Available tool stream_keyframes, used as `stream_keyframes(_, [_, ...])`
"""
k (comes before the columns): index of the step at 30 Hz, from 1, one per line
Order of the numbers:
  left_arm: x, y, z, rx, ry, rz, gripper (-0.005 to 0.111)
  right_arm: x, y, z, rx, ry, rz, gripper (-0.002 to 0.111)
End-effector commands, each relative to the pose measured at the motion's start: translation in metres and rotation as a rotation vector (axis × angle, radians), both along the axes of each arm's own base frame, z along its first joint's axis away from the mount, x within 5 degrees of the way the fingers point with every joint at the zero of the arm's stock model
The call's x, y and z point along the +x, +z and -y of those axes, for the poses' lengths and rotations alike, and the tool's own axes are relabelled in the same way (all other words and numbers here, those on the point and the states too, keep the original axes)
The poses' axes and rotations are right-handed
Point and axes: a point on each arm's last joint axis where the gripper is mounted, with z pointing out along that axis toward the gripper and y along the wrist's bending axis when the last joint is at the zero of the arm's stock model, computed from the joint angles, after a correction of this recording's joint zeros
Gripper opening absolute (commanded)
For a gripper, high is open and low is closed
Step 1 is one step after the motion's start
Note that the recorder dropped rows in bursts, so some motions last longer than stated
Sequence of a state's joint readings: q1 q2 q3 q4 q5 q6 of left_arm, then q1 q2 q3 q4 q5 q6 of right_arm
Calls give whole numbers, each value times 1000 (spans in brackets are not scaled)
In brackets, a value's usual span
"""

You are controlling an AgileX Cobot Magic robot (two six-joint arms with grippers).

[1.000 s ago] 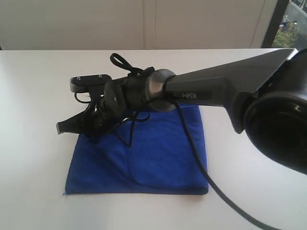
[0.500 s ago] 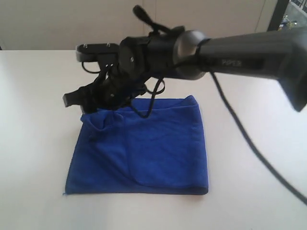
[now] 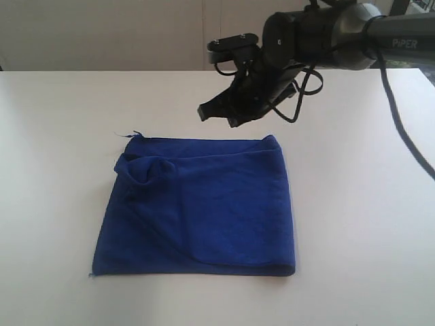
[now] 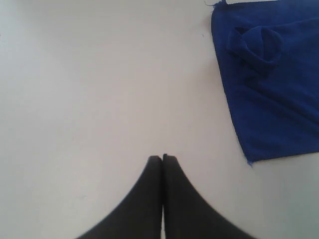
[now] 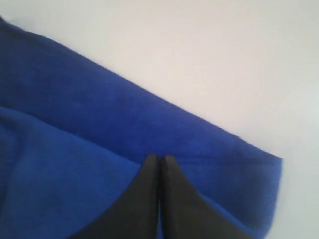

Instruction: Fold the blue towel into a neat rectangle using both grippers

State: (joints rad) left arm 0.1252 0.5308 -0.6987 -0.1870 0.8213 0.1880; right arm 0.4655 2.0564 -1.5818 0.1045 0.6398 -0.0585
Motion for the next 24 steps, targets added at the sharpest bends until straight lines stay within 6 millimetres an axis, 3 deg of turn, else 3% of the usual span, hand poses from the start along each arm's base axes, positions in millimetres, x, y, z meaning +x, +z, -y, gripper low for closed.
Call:
stream_keyframes(1, [-2, -1, 1, -12, 5, -7, 0, 19, -33, 26, -60, -9, -30, 0])
stream_keyframes(5, [-2, -1, 1, -12, 5, -7, 0, 27, -56, 34, -76, -21, -51, 0])
stream_keyframes(10, [-2, -1, 1, -12, 5, -7, 0, 32, -70, 35, -82, -15, -36, 0])
stream_keyframes(16, [-2, -1, 1, -12, 5, -7, 0, 34, -91, 54, -127, -41, -117, 0])
stream_keyframes(24, [-2, -1, 1, -12, 5, -7, 0, 29, -90, 86, -183, -170, -266, 0])
